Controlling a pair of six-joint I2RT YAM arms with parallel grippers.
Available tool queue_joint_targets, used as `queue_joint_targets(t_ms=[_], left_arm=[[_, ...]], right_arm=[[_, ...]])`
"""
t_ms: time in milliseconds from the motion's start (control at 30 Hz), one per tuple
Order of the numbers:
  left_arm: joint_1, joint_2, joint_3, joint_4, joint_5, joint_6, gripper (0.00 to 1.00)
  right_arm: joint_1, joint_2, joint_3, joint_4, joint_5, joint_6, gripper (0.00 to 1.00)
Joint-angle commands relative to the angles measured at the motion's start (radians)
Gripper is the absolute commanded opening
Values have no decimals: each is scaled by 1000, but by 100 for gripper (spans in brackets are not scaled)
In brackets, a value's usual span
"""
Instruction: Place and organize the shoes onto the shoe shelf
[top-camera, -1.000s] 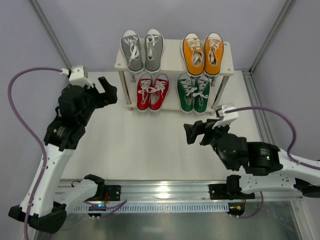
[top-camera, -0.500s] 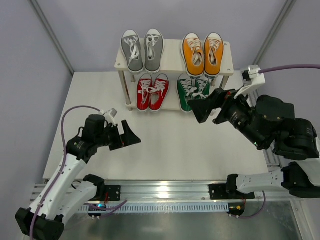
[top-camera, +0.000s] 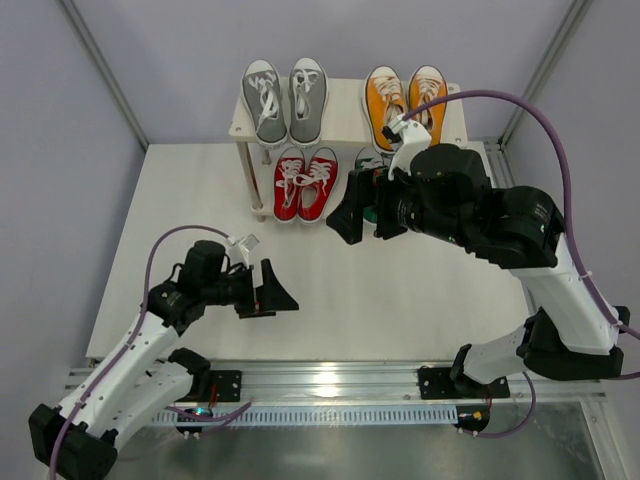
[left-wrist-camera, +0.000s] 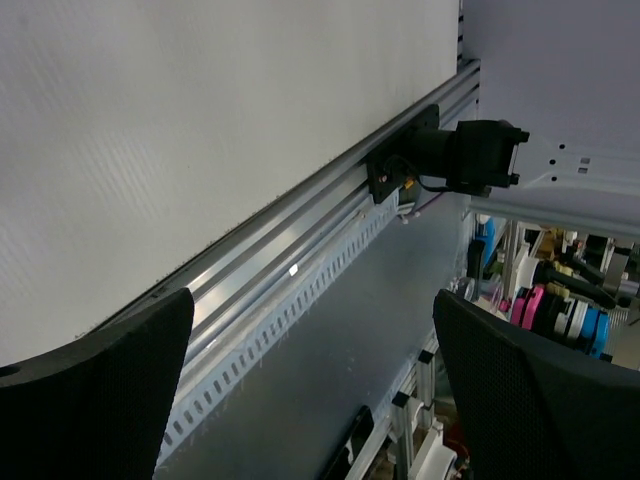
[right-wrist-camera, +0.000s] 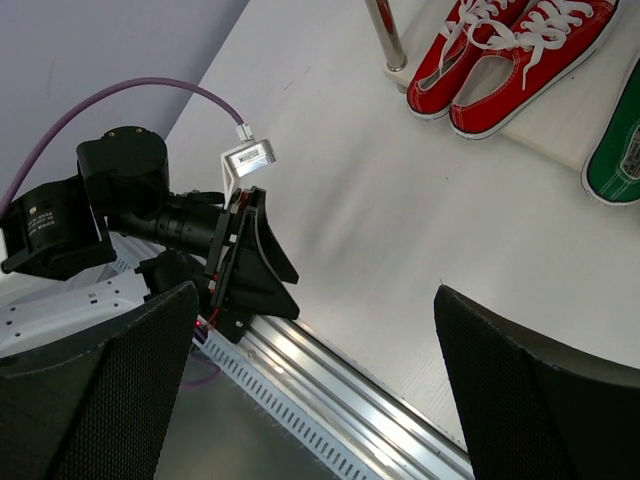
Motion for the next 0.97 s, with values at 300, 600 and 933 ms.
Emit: queue_joint_targets(t_ms=[300, 600, 933], left_arm=[[-116, 67, -16, 133, 41, -39, 100], [-127, 77, 4, 145, 52, -37, 100], [-127, 81, 4, 148, 53, -22, 100]], right_arm=[[-3, -108, -34, 70, 5, 26, 100], [-2, -180, -133, 206, -32, -40, 100], [-2, -137, -104, 202, -59, -62, 100]])
